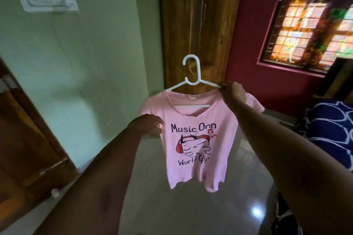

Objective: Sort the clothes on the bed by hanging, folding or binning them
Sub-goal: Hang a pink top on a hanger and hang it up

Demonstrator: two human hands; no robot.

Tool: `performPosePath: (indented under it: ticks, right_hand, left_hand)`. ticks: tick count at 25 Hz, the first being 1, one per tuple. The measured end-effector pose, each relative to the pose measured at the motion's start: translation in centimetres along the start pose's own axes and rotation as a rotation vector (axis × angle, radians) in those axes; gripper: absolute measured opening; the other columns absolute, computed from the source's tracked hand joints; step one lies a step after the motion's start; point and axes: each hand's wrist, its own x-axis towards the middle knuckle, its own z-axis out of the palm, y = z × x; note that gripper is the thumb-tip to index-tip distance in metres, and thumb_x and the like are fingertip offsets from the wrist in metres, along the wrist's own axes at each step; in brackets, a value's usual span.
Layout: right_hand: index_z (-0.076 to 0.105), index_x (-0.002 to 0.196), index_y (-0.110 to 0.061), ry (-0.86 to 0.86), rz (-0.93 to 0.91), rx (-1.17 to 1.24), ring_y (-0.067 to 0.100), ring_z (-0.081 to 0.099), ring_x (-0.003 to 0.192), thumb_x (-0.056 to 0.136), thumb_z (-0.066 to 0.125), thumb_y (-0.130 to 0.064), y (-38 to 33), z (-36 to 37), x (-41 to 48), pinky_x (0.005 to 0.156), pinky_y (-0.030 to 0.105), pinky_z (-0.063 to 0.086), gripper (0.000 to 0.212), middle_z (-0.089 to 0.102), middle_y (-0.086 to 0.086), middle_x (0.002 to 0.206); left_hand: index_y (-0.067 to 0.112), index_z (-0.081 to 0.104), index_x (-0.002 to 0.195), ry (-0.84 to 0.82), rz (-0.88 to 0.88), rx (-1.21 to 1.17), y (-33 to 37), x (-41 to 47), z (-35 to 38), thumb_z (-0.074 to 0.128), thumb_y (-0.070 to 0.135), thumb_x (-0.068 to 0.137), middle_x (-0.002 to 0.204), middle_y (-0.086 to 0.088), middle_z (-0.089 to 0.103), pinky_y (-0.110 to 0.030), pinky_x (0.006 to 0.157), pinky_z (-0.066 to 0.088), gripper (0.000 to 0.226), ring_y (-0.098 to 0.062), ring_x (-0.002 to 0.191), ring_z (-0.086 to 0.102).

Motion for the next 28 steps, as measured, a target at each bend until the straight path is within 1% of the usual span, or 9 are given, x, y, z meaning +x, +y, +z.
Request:
performPosePath:
  ticks: [2, 4, 7, 10, 12, 16, 21, 25, 28]
  right_hand:
    - [0.069, 0.112, -0.019, 0.037, 0.060, -0.019, 0.029, 0.064, 0.098, 0.095, 0.052, -0.022, 2.3, 0.6, 1.7, 0.084, 0.035, 0.048, 0.024, 0.070, 0.008, 0.107]
    - [0.070, 0.109, -0.019, 0.089, 0.146, -0.068, 0.028, 0.065, 0.095, 0.094, 0.053, -0.022, 5.4, 0.8, 3.2, 0.082, 0.035, 0.047, 0.022, 0.071, 0.007, 0.103]
    - [0.071, 0.106, -0.018, 0.179, 0.241, -0.106, 0.028, 0.066, 0.091, 0.094, 0.053, -0.022, 10.9, -0.5, 5.7, 0.082, 0.037, 0.049, 0.022, 0.072, 0.007, 0.099]
    - [0.071, 0.106, -0.018, 0.273, 0.312, -0.117, 0.027, 0.066, 0.091, 0.094, 0.051, -0.019, 17.0, -2.5, 8.8, 0.086, 0.042, 0.051, 0.023, 0.072, 0.006, 0.101]
    - [0.070, 0.110, -0.020, 0.314, 0.389, -0.152, 0.027, 0.065, 0.096, 0.095, 0.051, -0.020, 21.9, -3.8, 11.2, 0.090, 0.040, 0.049, 0.024, 0.072, 0.005, 0.105]
    - [0.069, 0.113, -0.020, 0.364, 0.470, -0.183, 0.027, 0.062, 0.103, 0.094, 0.052, -0.019, 30.4, -6.1, 15.8, 0.096, 0.039, 0.043, 0.026, 0.070, 0.004, 0.109]
    - [0.070, 0.111, -0.025, 0.376, 0.549, -0.230, 0.025, 0.064, 0.100, 0.093, 0.052, -0.024, 40.8, -9.1, 22.5, 0.092, 0.040, 0.046, 0.025, 0.071, 0.002, 0.106]
    - [0.070, 0.109, -0.023, 0.411, 0.583, -0.221, 0.022, 0.064, 0.096, 0.093, 0.053, -0.024, 46.9, -10.3, 26.3, 0.090, 0.043, 0.049, 0.023, 0.071, 0.000, 0.103]
    - [0.069, 0.112, -0.021, 0.434, 0.634, -0.194, 0.022, 0.063, 0.099, 0.094, 0.053, -0.023, 51.4, -10.8, 29.7, 0.093, 0.043, 0.046, 0.023, 0.071, 0.001, 0.106]
  left_hand:
    - [0.032, 0.069, 0.099, -0.031, 0.022, -0.057, 0.8, 4.6, -0.1, 0.078, 0.028, 0.076, 0.102, 0.002, 0.071, -0.033, 0.087, 0.053, 0.025, -0.015, 0.086, 0.066]
    - [0.035, 0.069, 0.092, -0.106, 0.075, -0.121, 2.2, 9.8, 0.5, 0.080, 0.031, 0.070, 0.103, -0.002, 0.070, -0.042, 0.088, 0.055, 0.025, -0.023, 0.092, 0.068]
    - [0.031, 0.067, 0.107, -0.173, 0.205, -0.060, 7.5, 17.4, 2.5, 0.066, 0.057, 0.063, 0.116, -0.002, 0.067, -0.042, 0.093, 0.052, 0.052, -0.025, 0.103, 0.063]
    - [0.024, 0.063, 0.119, -0.243, 0.312, 0.081, 14.0, 23.8, 5.0, 0.066, 0.038, 0.084, 0.107, 0.008, 0.060, -0.028, 0.087, 0.046, 0.038, -0.016, 0.099, 0.056]
    - [0.023, 0.063, 0.117, -0.291, 0.382, 0.101, 18.3, 28.8, 7.1, 0.070, 0.032, 0.085, 0.107, 0.009, 0.060, -0.027, 0.087, 0.047, 0.034, -0.016, 0.097, 0.057]
    - [0.027, 0.066, 0.111, -0.278, 0.454, 0.099, 27.0, 37.8, 10.1, 0.072, 0.034, 0.082, 0.102, 0.007, 0.067, -0.027, 0.085, 0.050, 0.031, -0.012, 0.092, 0.060]
    - [0.028, 0.064, 0.119, -0.294, 0.557, 0.146, 38.6, 47.0, 12.3, 0.068, 0.038, 0.084, 0.110, 0.008, 0.063, -0.028, 0.086, 0.048, 0.037, -0.011, 0.098, 0.057]
    - [0.027, 0.065, 0.117, -0.335, 0.634, 0.138, 44.5, 52.6, 14.7, 0.069, 0.036, 0.084, 0.108, 0.006, 0.064, -0.023, 0.078, 0.041, 0.035, -0.011, 0.095, 0.056]
    - [0.028, 0.064, 0.118, -0.356, 0.671, 0.151, 48.4, 58.3, 16.5, 0.069, 0.037, 0.084, 0.107, 0.007, 0.063, -0.027, 0.084, 0.046, 0.036, -0.012, 0.097, 0.057]
